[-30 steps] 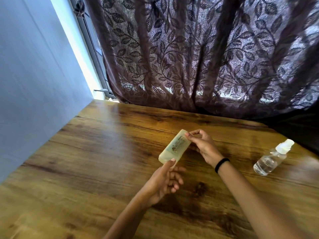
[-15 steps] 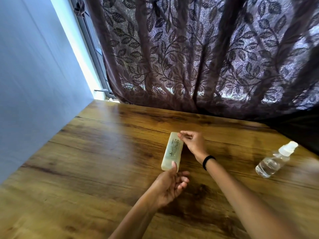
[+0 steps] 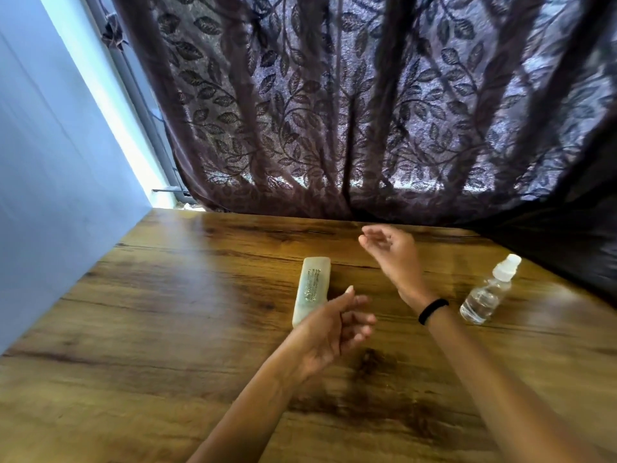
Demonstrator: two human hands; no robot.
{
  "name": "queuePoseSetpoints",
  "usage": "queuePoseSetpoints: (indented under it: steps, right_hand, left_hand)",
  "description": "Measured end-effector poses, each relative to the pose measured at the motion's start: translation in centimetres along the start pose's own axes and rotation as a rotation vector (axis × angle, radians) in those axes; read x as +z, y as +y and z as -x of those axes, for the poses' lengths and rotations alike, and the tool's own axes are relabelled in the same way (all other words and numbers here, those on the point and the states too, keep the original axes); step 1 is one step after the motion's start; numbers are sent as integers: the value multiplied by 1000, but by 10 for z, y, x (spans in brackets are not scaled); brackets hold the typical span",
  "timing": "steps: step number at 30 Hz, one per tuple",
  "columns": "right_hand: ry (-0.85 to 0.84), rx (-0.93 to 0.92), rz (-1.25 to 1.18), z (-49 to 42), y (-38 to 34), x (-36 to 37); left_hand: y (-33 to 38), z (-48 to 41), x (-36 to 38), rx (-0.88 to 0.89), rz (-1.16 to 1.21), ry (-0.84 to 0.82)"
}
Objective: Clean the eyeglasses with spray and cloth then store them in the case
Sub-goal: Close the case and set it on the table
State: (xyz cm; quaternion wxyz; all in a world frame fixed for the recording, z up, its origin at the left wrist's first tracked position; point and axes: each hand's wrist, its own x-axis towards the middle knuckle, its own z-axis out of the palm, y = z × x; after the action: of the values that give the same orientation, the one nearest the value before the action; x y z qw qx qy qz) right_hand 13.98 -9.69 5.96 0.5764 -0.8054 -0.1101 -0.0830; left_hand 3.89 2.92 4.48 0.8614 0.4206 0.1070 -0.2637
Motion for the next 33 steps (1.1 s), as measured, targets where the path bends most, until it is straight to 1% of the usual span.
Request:
queuePoseSetpoints:
  steps: [2, 4, 7, 9, 11, 14, 16, 19, 21, 27, 31, 33]
  right_hand:
    - [118, -80, 64, 4, -8, -31]
    - [270, -138, 110, 9, -12, -64]
    - [447, -133, 131, 20, -10, -106]
    - [516, -122, 178, 29, -4, -126]
    - [529, -94, 252, 37, 6, -138]
    - [483, -31, 352, 44, 20, -146]
    - [459, 1, 360, 48, 25, -147]
    - [428, 40, 389, 51, 29, -145]
    - [428, 55, 390, 52, 26, -143]
    - [407, 47, 371, 44, 18, -132]
    - [362, -31, 330, 27, 10, -109]
    - [330, -75, 307, 15, 4, -93]
  left_hand:
    - [3, -11, 14, 66, -84, 2]
    - [3, -26, 34, 132, -206, 4]
    - [-1, -53, 70, 206, -447, 32]
    - [-5, -77, 93, 288, -677, 59]
    - [-11, -101, 109, 391, -916, 67]
    - [-17, -124, 122, 508, -1222, 89]
    - [-21, -132, 125, 537, -1358, 60]
    - [-27, -141, 125, 488, -1512, -11]
    - [-31, -144, 123, 472, -1579, -24]
    - [-25, -140, 109, 522, -1537, 20]
    - [2, -135, 88, 519, -1558, 131]
    - [18, -129, 76, 551, -1551, 169]
